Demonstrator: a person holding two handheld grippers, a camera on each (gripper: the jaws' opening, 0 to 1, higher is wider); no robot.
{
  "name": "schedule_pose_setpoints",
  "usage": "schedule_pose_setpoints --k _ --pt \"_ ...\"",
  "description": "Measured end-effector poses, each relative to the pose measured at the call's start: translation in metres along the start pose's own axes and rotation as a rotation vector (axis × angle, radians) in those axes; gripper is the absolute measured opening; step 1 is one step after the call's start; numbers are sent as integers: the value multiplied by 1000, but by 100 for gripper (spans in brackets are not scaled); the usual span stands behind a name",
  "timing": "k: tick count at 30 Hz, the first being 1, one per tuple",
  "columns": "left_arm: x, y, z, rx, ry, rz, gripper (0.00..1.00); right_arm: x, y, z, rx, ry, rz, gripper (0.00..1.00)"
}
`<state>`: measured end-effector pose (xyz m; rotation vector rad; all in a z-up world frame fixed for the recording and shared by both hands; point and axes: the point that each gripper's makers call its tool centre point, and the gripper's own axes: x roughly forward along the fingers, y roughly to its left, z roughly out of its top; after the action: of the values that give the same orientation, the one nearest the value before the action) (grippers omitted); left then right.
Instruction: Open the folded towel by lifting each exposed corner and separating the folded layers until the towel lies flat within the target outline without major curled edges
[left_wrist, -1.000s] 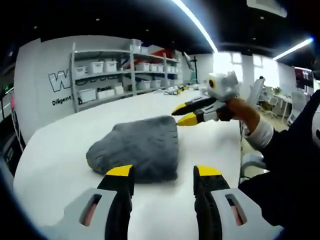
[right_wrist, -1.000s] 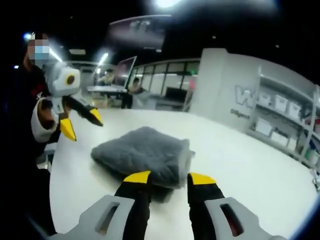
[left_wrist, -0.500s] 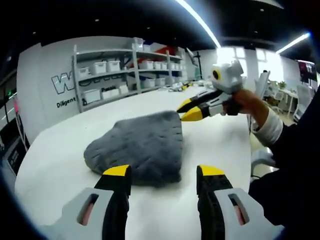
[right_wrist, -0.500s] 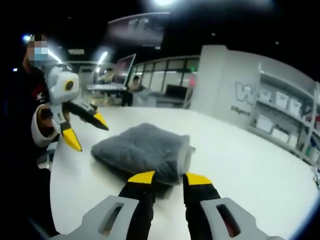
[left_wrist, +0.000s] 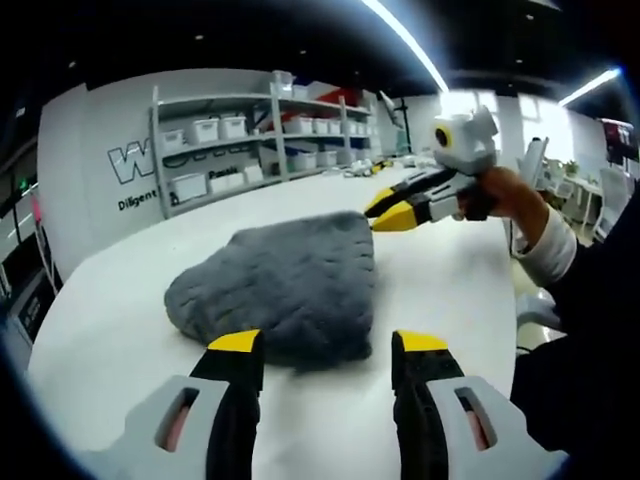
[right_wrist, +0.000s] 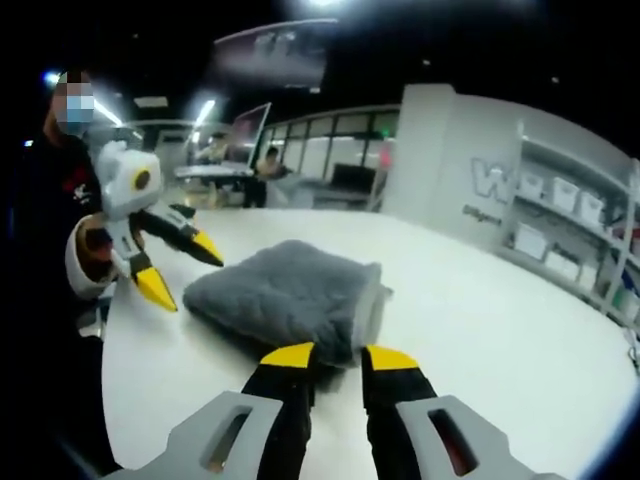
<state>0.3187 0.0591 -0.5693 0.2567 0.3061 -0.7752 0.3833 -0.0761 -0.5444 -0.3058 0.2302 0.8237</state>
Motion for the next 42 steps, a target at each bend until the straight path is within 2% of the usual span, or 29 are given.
schedule_pose_setpoints --k 6,13,22,30,42 --pt "1 -4 -4 8 6 -13 39 0 7 -6 -2 22 17 13" --pt "-2 0 -2 15 -5 -12 30 -2 13 -8 6 30 25 4" --pt "-2 -3 -2 6 -3 -29 23 -5 21 -11 13 43 41 0" --pt "-10 13 -3 6 9 -22 23 -5 34 -12 16 51 75 0" --pt "-15 26 -7 -5 30 -10 23 -7 46 -12 20 62 115 0"
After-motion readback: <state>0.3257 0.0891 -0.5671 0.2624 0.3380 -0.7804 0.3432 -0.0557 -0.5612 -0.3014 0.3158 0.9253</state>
